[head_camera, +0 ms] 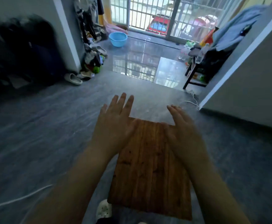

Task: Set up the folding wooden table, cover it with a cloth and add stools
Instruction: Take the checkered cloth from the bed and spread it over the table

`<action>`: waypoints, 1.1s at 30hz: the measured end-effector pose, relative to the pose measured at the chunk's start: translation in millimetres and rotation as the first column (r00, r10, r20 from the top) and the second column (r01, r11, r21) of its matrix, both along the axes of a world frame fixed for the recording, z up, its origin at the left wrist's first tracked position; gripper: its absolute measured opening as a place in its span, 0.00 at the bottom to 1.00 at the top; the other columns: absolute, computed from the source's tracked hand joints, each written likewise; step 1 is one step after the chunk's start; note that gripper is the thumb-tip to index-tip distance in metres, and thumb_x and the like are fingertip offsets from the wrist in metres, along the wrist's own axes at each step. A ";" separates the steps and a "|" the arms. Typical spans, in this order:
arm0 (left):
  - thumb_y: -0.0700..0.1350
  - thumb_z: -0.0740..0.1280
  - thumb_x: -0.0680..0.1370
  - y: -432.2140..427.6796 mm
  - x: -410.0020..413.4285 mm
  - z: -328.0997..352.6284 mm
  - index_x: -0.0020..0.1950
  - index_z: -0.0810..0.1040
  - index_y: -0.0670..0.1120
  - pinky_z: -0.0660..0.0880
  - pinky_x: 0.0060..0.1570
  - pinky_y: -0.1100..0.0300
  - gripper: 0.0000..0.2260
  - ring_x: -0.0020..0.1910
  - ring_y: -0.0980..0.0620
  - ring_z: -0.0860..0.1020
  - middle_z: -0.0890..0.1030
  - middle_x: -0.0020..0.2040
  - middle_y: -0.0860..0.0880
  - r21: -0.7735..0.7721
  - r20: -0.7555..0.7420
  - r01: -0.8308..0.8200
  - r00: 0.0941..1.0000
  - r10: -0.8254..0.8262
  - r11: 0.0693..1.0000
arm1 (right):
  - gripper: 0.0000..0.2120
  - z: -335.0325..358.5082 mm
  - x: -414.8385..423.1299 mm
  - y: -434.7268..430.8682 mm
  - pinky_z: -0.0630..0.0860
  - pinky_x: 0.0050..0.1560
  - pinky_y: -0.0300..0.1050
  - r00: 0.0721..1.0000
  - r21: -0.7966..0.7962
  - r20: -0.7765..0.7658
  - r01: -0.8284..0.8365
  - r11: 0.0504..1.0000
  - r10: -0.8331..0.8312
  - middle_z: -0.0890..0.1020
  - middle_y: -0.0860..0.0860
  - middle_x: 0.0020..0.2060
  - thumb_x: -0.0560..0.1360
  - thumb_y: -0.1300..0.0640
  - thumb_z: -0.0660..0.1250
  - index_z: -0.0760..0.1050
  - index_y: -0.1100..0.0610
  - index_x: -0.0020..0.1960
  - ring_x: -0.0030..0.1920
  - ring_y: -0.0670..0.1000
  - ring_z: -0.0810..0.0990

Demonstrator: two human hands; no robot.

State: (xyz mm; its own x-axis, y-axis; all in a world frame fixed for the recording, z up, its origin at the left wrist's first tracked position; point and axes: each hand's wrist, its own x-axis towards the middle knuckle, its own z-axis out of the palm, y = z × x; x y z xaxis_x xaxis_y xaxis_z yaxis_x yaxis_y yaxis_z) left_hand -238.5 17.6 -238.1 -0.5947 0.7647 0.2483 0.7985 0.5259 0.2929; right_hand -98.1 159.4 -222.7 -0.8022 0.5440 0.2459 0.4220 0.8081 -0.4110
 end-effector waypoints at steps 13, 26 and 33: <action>0.63 0.44 0.75 -183.2 47.5 122.8 0.70 0.70 0.48 0.66 0.65 0.49 0.32 0.68 0.46 0.70 0.73 0.68 0.47 0.044 -0.080 -0.468 0.879 0.470 0.883 | 0.25 108.5 -35.4 -136.3 0.56 0.66 0.37 0.855 0.023 -0.085 -0.512 0.859 0.512 0.67 0.49 0.71 0.78 0.47 0.58 0.61 0.52 0.73 0.71 0.47 0.63; 0.65 0.45 0.76 -532.6 14.6 138.9 0.74 0.62 0.51 0.64 0.67 0.52 0.32 0.69 0.50 0.65 0.68 0.71 0.50 0.045 -0.067 -0.873 0.483 0.873 0.486 | 0.26 127.8 -158.4 -467.7 0.58 0.68 0.40 0.544 -0.013 -0.114 -0.837 0.547 0.831 0.63 0.46 0.72 0.78 0.46 0.58 0.58 0.49 0.74 0.72 0.46 0.60; 0.65 0.45 0.76 -646.2 -7.0 112.0 0.75 0.60 0.51 0.58 0.70 0.52 0.31 0.71 0.51 0.62 0.66 0.72 0.51 0.008 -0.024 -0.939 0.344 0.939 0.344 | 0.26 107.0 -204.0 -593.6 0.56 0.63 0.35 0.403 -0.053 -0.065 -0.915 0.400 0.913 0.65 0.46 0.71 0.77 0.44 0.58 0.60 0.50 0.73 0.70 0.46 0.61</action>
State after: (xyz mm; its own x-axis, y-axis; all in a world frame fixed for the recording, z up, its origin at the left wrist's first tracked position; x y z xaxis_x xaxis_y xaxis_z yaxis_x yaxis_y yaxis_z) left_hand -245.5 -628.6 -126.1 -0.9184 -0.2906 0.2684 -0.2149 0.9362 0.2783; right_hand -302.1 -434.2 -115.7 -0.8268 -0.4944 0.2683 -0.5597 0.6753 -0.4803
